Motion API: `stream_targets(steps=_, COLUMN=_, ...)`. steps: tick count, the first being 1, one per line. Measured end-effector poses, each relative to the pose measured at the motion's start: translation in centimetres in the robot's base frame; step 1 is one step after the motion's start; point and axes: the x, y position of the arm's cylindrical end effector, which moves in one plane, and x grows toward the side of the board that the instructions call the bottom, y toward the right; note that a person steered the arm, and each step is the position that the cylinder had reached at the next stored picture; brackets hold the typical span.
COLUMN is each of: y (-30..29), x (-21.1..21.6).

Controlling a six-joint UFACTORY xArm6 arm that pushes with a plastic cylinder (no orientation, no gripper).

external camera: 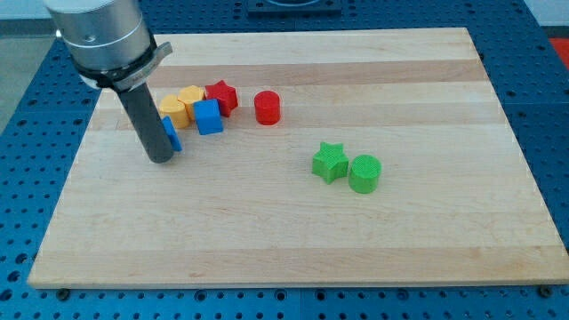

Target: Move the blue triangle close to the blue cube

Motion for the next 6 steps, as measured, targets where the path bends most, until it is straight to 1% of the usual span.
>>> stream_targets(steps=3, y=4.0, x=-2.7)
stream_targets(steps=4, y=2.8, x=0.0)
stream_targets(steps=5, y=-1.4, x=3.0)
stream_targets(steps=6, y=-2.9, x=0.3)
